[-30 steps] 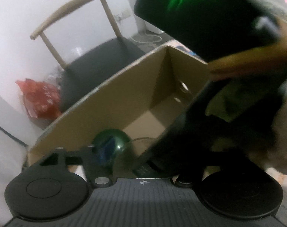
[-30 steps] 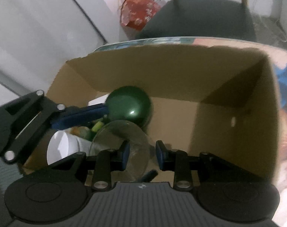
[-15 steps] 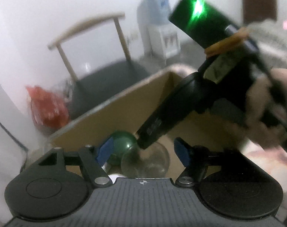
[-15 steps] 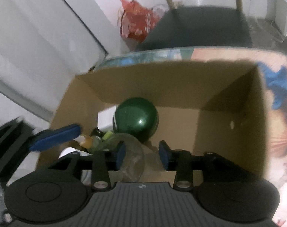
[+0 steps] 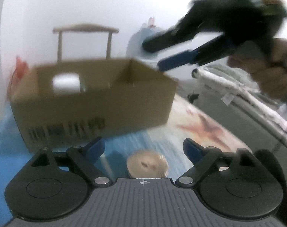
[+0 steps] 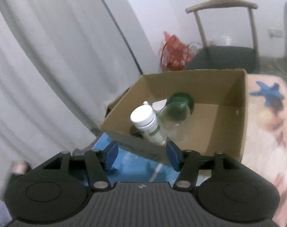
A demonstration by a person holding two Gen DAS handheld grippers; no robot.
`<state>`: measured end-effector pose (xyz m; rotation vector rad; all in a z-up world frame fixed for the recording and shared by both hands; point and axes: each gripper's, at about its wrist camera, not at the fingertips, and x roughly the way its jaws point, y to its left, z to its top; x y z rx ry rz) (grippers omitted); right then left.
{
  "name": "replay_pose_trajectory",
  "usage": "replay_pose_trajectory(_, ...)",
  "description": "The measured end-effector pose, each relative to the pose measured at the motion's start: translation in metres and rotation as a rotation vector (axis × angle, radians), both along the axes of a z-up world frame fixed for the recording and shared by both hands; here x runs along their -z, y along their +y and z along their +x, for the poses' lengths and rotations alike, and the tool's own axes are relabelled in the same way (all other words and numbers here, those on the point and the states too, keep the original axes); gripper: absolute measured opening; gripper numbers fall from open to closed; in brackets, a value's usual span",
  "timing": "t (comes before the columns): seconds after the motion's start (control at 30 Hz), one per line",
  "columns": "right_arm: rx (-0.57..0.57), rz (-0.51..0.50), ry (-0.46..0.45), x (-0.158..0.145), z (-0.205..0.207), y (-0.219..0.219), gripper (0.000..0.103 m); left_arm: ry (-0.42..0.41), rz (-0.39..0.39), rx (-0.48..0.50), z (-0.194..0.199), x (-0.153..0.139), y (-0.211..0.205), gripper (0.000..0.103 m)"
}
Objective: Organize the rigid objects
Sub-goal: 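Grasp the gold-lidded jar with the right tool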
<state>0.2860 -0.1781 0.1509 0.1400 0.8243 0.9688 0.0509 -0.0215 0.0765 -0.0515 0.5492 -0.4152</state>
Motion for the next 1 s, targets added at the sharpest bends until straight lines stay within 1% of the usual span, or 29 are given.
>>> replay_pose_trajectory(0.03,0.023,0.022,-0.001,0.007,-0.009,-0.007,0.060,0.013,-0.020,-0.022,0.007,0.007,0.002,0.091)
replay_pose_trajectory(0.1,0.073,0.046,0.015,0.020,-0.018,-0.017,0.061,0.035,-0.048,-0.039,0.006,0.019,-0.005,0.091)
replay_pose_trajectory(0.17,0.127,0.051,0.051,0.034,-0.020,-0.028,0.061,0.035,-0.031,-0.071,0.013,0.029,-0.007,0.090)
replay_pose_trajectory(0.23,0.150,0.035,0.095,0.047,-0.019,-0.034,0.061,0.019,-0.028,-0.078,0.028,0.037,-0.004,0.087)
replay_pose_trajectory(0.3,0.152,0.005,0.115,0.057,-0.020,-0.039,0.061,0.006,-0.018,-0.067,0.032,0.044,-0.007,0.086)
replay_pose_trajectory(0.33,0.138,-0.018,0.124,0.061,-0.021,-0.039,0.061,0.000,-0.011,-0.053,0.033,0.047,-0.009,0.077)
replay_pose_trajectory(0.37,0.128,-0.033,0.129,0.065,-0.023,-0.038,0.061,0.004,-0.003,-0.041,0.033,0.052,-0.010,0.063)
replay_pose_trajectory(0.4,0.122,-0.039,0.135,0.068,-0.024,-0.037,0.061,0.018,0.020,-0.042,0.033,0.059,-0.011,0.060)
replay_pose_trajectory(0.43,0.116,-0.043,0.141,0.072,-0.025,-0.035,0.061,-0.015,0.051,-0.043,0.030,0.060,-0.014,0.057)
replay_pose_trajectory(0.5,0.115,-0.053,0.152,0.080,-0.029,-0.032,0.061,-0.052,0.114,-0.036,0.028,0.062,-0.021,0.056)
replay_pose_trajectory(0.53,0.116,-0.059,0.155,0.083,-0.034,-0.031,0.061,-0.066,0.133,-0.028,0.027,0.063,-0.024,0.056)
replay_pose_trajectory(0.57,0.112,-0.065,0.159,0.086,-0.038,-0.029,0.061,-0.087,0.146,-0.018,0.024,0.065,-0.025,0.056)
replay_pose_trajectory(0.63,0.090,-0.081,0.169,0.094,-0.043,-0.020,0.061,-0.094,0.127,-0.007,0.023,0.066,-0.021,0.056)
replay_pose_trajectory(0.73,0.050,-0.110,0.149,0.101,-0.050,-0.005,0.061,-0.100,0.123,0.010,0.023,0.067,-0.019,0.056)
replay_pose_trajectory(0.77,0.039,-0.122,0.136,0.102,-0.053,-0.001,0.063,-0.099,0.118,0.011,0.023,0.067,-0.018,0.056)
replay_pose_trajectory(0.8,0.035,-0.140,0.118,0.103,-0.056,0.003,0.068,-0.100,0.114,0.015,0.023,0.067,-0.017,0.056)
replay_pose_trajectory(0.83,0.027,-0.156,0.097,0.104,-0.059,0.007,0.069,-0.101,0.110,0.015,0.021,0.067,-0.017,0.056)
replay_pose_trajectory(0.97,0.011,-0.210,0.035,0.110,-0.068,0.016,0.070,-0.104,0.103,0.023,0.022,0.068,-0.016,0.056)
replay_pose_trajectory(1.0,-0.002,-0.234,0.006,0.111,-0.072,0.019,0.069,-0.105,0.100,0.025,0.022,0.068,-0.016,0.056)
